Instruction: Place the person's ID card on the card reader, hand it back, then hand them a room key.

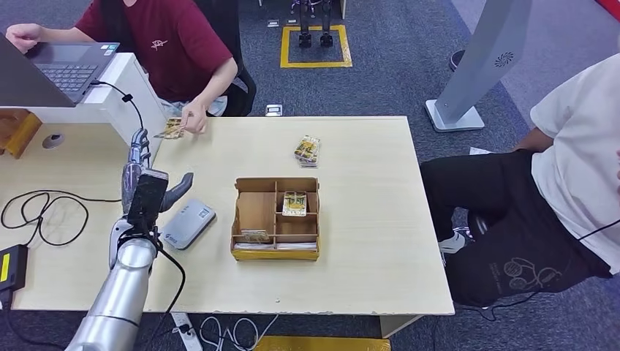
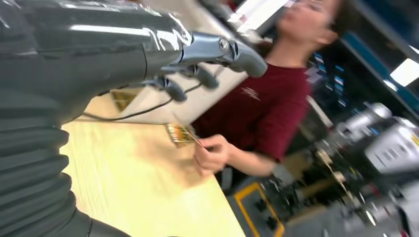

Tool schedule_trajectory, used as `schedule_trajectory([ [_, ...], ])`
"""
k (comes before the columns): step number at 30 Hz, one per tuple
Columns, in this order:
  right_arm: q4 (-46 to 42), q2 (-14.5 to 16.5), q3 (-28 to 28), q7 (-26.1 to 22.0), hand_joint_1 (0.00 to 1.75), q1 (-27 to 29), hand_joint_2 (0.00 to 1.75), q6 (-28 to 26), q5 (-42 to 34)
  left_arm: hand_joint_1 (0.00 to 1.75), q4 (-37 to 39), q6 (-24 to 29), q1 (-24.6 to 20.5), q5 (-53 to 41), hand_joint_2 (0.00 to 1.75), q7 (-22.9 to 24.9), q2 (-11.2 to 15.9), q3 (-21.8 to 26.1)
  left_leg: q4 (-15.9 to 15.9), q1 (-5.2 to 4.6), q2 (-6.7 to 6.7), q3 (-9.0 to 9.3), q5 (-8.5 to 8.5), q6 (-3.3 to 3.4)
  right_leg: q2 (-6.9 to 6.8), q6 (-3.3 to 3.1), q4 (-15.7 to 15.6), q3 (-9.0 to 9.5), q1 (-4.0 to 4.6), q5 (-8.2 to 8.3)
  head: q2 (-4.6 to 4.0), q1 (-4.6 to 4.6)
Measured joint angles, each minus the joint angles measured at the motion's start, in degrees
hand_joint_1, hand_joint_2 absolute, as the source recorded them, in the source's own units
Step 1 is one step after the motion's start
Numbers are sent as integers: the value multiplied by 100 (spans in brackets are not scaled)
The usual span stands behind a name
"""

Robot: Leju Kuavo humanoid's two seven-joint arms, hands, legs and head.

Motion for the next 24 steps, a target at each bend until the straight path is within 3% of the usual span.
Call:
schedule_trajectory([
  [4,290,-64,-21,-102,0,-37,175,-126,-253,0,-1260,-153,811,-622,175,-119,572,-769,0,0,-3,1,-11,4,-4,-8,-1,0,0,-13,0,1],
  [8,421,-104,-21,-151,0,-59,175,-139,-439,0,-1996,-117,1387,-1151,175,-128,1039,-1368,0,0,-3,1,-14,4,-4,-9,-3,0,0,-14,0,1],
  [17,543,-161,-2,-191,0,-85,175,-131,-685,0,-2824,-104,1975,-1627,175,-58,1877,-2048,-1,0,-3,4,-13,4,-6,-10,-1,2,0,-14,0,1],
  [24,583,-179,124,-212,0,-90,175,-132,-940,0,-2923,107,2113,-2774,175,491,2323,-2482,-1,0,-5,5,-13,4,-8,-10,-1,2,0,-14,0,1],
])
